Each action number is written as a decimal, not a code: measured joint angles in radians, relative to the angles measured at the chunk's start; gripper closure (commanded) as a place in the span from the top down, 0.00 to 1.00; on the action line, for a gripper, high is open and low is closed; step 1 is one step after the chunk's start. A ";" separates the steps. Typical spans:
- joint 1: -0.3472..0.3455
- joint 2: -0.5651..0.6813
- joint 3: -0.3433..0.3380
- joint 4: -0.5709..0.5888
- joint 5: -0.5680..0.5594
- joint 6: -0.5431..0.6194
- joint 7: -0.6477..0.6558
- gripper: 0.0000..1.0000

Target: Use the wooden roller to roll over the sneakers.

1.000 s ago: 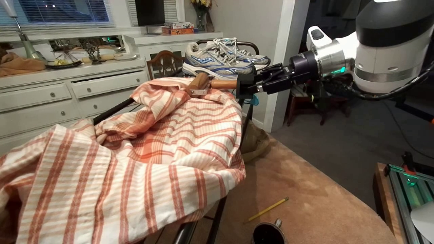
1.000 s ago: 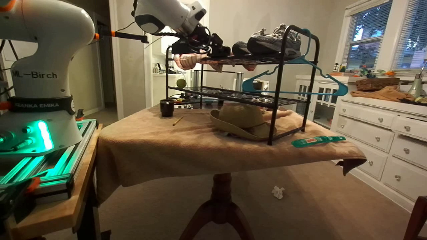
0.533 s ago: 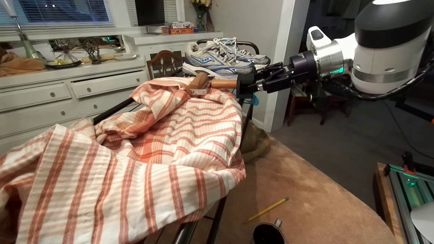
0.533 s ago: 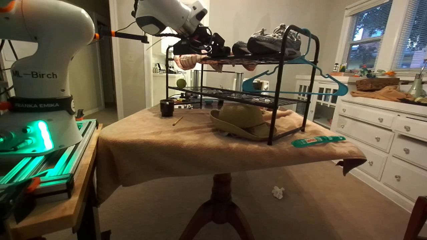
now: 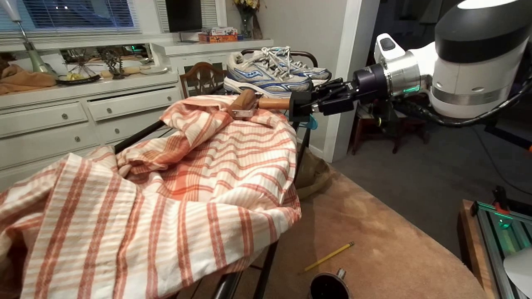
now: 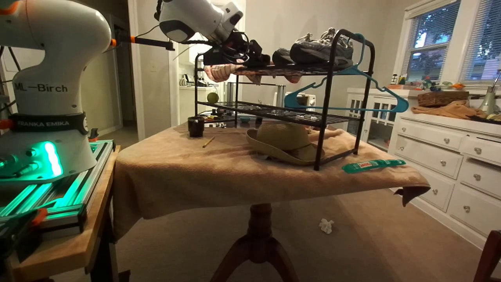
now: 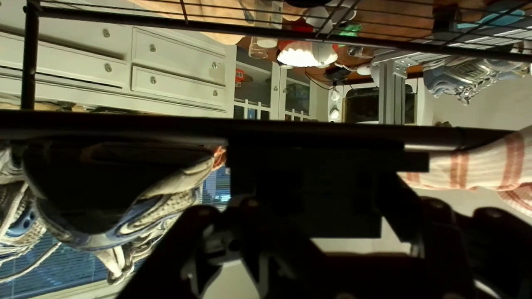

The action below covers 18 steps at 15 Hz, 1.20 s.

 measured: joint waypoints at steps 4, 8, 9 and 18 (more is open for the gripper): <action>0.006 -0.001 0.000 0.000 -0.002 0.009 0.000 0.35; 0.006 -0.001 0.004 -0.001 -0.002 0.015 0.000 0.35; 0.005 -0.001 0.009 -0.001 -0.002 0.016 0.000 0.35; -0.094 0.020 0.227 0.004 0.198 -0.011 -0.005 0.35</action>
